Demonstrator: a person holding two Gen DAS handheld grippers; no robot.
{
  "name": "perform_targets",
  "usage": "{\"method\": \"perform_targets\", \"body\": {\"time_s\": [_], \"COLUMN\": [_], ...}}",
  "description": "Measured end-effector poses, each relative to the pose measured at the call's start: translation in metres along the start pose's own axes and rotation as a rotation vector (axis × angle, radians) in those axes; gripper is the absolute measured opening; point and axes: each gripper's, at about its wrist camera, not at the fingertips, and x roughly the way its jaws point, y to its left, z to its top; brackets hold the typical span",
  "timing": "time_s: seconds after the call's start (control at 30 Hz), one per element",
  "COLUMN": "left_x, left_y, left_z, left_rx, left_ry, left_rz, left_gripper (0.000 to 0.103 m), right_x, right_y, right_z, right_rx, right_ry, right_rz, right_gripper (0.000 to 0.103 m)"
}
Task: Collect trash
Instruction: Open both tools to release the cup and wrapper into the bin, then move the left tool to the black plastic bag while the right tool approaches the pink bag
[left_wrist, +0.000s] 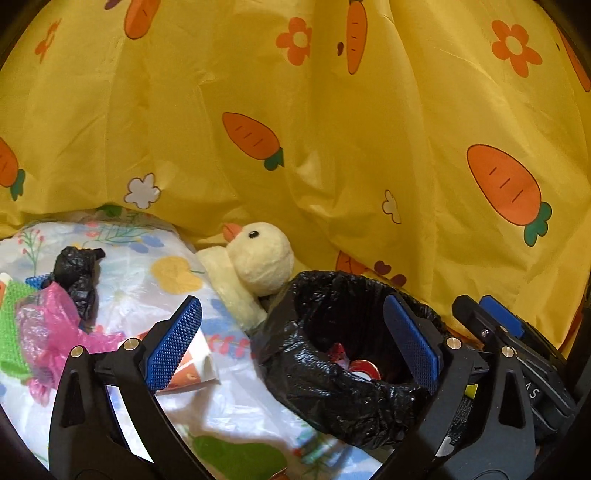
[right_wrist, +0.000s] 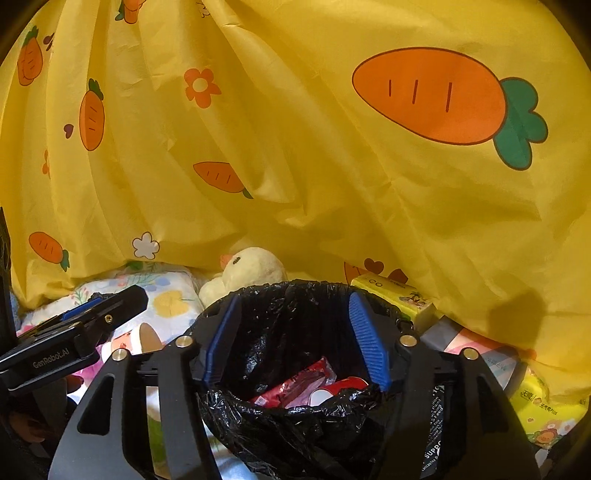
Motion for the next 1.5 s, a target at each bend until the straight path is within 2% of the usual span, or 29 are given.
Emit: {"method": "perform_targets", "body": {"time_s": [0.07,0.27,0.43,0.7,1.2,1.5], "left_x": [-0.011,-0.046,-0.078,-0.128,-0.206,-0.227], "left_y": [0.005,0.018,0.035,0.075,0.170,0.214], "left_z": [-0.002,-0.013,-0.023,-0.040,-0.068,-0.076], "left_rx": [0.000,0.023,0.014,-0.016,-0.103,-0.187], "left_ry": [-0.012,-0.045,-0.069,-0.099,-0.128,-0.127], "left_rz": [0.027,0.113,0.182,0.334,0.625,0.700], "left_gripper": [0.097,0.097,0.097,0.097,0.097,0.097], "right_x": [-0.005,-0.018,-0.026,-0.042,-0.046,-0.014], "right_y": [0.004,0.018,0.035,0.077,0.172,0.229], "right_z": [-0.001,-0.012,-0.025,-0.045,-0.067,-0.070], "right_rx": [-0.001,0.007,0.003,-0.034,-0.121,-0.186], "right_ry": [-0.006,-0.002,0.024,0.017,0.062,0.103], "right_rz": [0.000,0.009,0.034,0.087,0.252,0.298], "right_gripper": [0.073,0.086,0.088,0.089,0.090,0.090]}}
